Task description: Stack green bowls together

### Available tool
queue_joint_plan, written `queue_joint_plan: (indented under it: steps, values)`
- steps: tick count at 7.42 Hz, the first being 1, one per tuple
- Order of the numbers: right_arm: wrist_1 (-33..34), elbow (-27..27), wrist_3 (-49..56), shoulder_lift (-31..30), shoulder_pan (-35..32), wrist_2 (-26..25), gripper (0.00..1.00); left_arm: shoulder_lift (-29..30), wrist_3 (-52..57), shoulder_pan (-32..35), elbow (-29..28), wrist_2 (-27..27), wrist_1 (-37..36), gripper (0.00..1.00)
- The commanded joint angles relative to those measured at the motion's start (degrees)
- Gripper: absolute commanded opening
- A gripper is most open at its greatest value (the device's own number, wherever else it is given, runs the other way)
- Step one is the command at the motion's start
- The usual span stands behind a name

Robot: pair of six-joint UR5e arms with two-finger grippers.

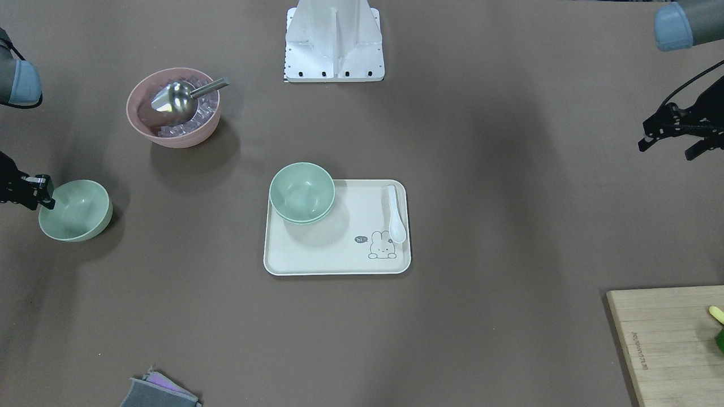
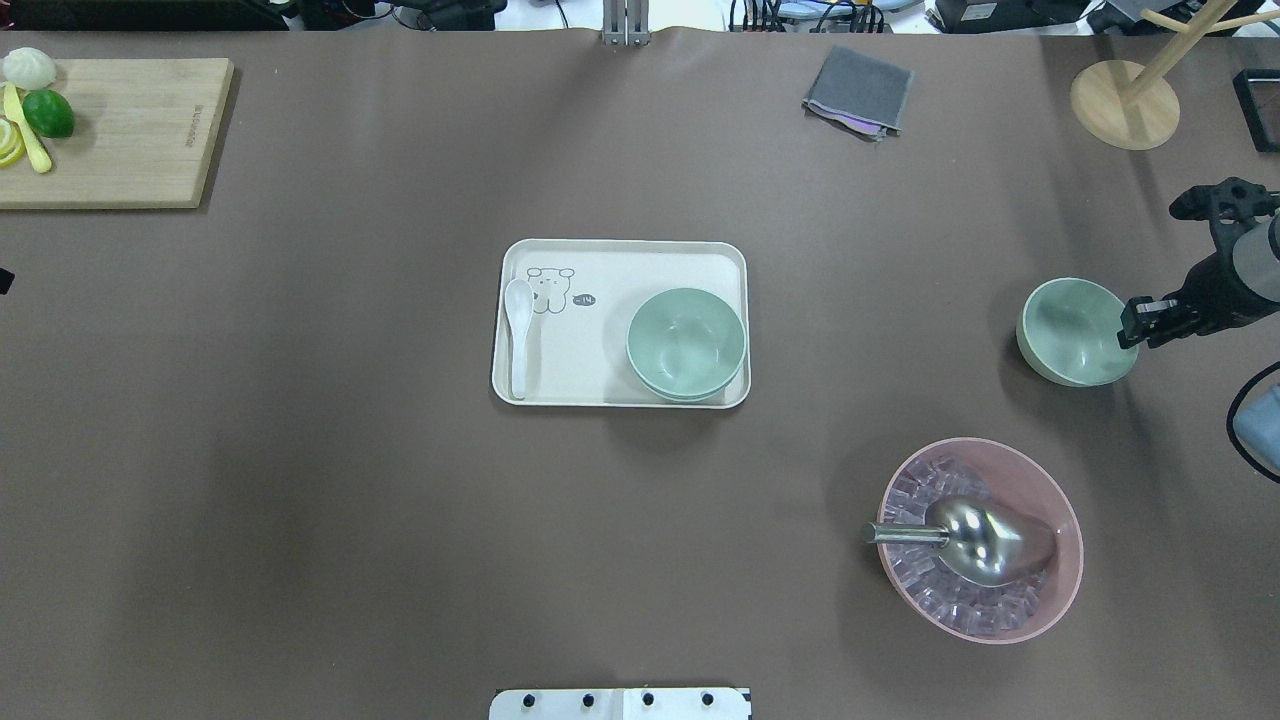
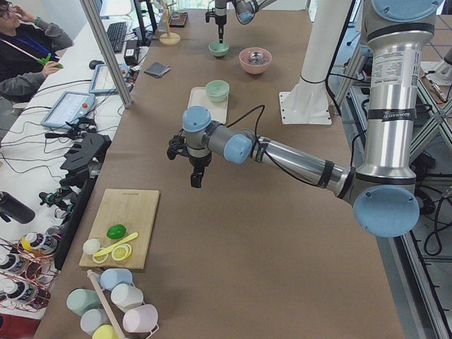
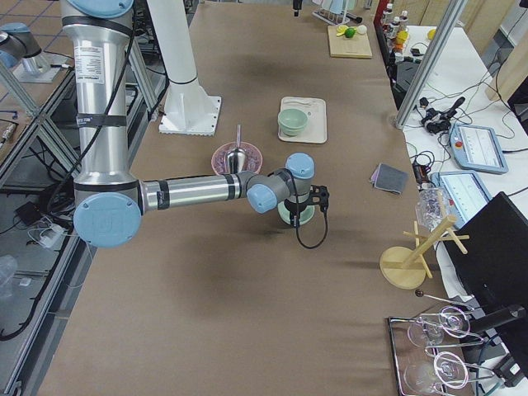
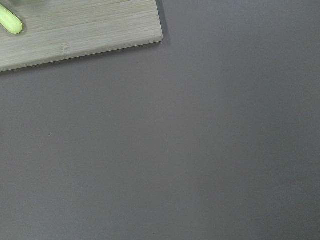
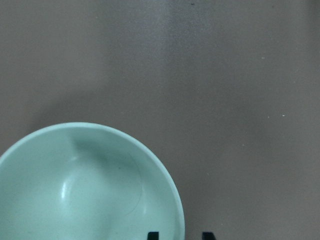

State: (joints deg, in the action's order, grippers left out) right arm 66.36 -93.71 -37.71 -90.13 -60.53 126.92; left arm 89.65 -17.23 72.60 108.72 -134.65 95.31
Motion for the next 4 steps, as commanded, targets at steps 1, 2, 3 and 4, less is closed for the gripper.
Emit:
queue_joint_plan:
  steps: [1, 2, 3, 4]
  values:
    - [0.00, 0.11, 0.00, -0.05, 0.15, 0.00, 0.34, 0.00, 0.00, 0.00, 0.00, 0.00, 0.05, 0.99]
    - [0.00, 0.19, 0.00, -0.13, 0.06, 0.00, 0.22, 0.00, 0.00, 0.00, 0.00, 0.00, 0.05, 0.99]
    - [0.00, 0.11, 0.00, -0.05, 0.06, 0.09, 0.00, 0.00, 0.00, 0.09, 0.08, 0.00, -0.04, 0.99]
    - [0.00, 0.11, 0.00, 0.22, 0.06, 0.09, 0.00, 0.00, 0.00, 0.09, 0.17, -0.09, -0.04, 0.99]
